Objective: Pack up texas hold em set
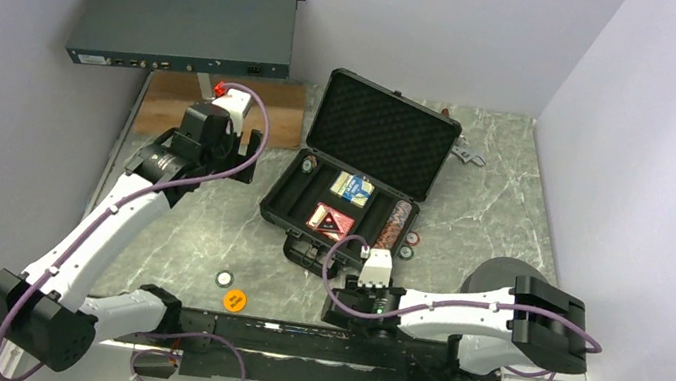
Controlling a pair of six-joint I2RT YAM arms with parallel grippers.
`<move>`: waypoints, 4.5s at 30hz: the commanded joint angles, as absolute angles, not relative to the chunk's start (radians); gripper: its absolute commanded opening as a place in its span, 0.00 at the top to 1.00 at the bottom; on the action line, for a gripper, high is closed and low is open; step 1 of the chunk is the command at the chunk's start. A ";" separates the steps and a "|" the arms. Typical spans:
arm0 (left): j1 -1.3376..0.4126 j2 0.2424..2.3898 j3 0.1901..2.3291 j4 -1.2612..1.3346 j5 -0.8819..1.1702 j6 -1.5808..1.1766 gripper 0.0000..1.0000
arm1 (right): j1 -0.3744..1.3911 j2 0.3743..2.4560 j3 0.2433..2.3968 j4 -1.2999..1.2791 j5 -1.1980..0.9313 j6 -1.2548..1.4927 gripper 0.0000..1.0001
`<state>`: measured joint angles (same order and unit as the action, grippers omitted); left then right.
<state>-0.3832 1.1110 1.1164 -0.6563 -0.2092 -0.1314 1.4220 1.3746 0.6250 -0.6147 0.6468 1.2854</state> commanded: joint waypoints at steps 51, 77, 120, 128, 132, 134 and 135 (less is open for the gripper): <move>-0.397 1.100 1.111 -0.638 -0.268 -0.107 0.02 | 1.417 1.366 0.885 -0.904 0.648 1.264 1.00; -0.397 1.080 1.109 -0.638 -0.275 -0.099 0.00 | 1.027 1.376 1.027 -0.676 0.536 0.793 1.00; -0.397 1.088 1.113 -0.637 -0.229 -0.104 0.00 | 0.622 1.800 1.296 -0.508 0.482 0.481 1.00; -0.397 1.093 1.114 -0.639 -0.224 -0.104 0.00 | 0.612 1.804 1.308 -0.483 0.489 0.455 1.00; -0.397 1.088 1.113 -0.637 -0.225 -0.104 0.00 | 0.607 1.795 1.302 -0.469 0.451 0.443 0.87; -0.397 1.088 1.113 -0.638 -0.225 -0.104 0.00 | 0.607 1.782 1.295 -0.458 0.434 0.438 0.71; -0.397 1.088 1.113 -0.638 -0.224 -0.104 0.00 | 0.607 1.774 1.290 -0.451 0.430 0.437 0.62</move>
<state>-0.3923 1.1049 1.1000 -0.6559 -0.2333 -0.1059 0.6147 1.7966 1.2633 -0.5552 0.4381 0.4534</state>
